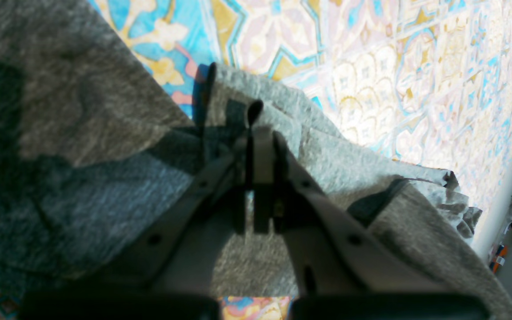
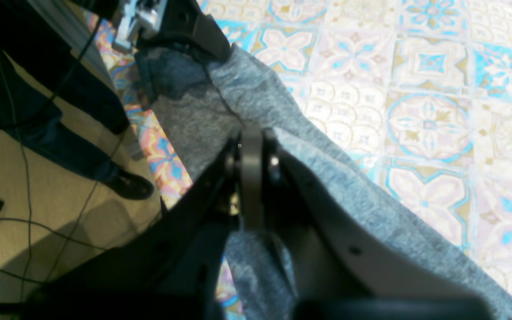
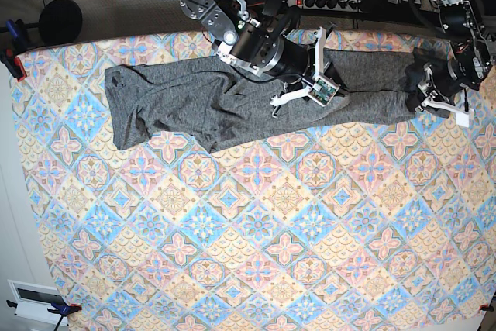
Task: Layout the t-shirt on the table in an organized manner, then fold the t-shirt properly
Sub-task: 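Drag the folded layer with the right gripper along the shirt toward the left gripper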
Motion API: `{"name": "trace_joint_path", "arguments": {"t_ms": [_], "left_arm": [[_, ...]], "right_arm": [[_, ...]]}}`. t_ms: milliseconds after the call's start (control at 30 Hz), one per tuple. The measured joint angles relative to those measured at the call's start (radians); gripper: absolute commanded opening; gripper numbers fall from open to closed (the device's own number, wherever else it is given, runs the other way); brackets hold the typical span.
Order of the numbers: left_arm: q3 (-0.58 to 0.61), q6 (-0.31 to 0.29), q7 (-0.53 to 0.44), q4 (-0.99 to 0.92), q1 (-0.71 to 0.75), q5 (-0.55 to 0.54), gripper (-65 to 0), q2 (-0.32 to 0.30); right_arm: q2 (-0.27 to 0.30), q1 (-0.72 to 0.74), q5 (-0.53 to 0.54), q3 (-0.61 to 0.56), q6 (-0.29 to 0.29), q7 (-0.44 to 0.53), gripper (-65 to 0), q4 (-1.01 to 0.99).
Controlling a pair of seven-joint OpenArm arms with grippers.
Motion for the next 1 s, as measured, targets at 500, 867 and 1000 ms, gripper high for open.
{"name": "trace_joint_path", "arguments": {"t_ms": [500,867,1000], "left_arm": [[0.0,0.0,0.0,0.0,0.0,0.0,-65.0,0.0],[0.0,0.0,0.0,0.0,0.0,0.0,-65.0,0.0],[0.0,0.0,0.0,0.0,0.0,0.0,-65.0,0.0]], "right_arm": [[-0.001,0.0,0.0,0.001,0.0,0.051,-65.0,0.0],[0.0,0.002,0.067,-0.018,-0.005,0.047,-45.4,-0.018],[0.0,0.004,0.087,-0.096,0.001,0.045,-36.9,-0.027]]}}
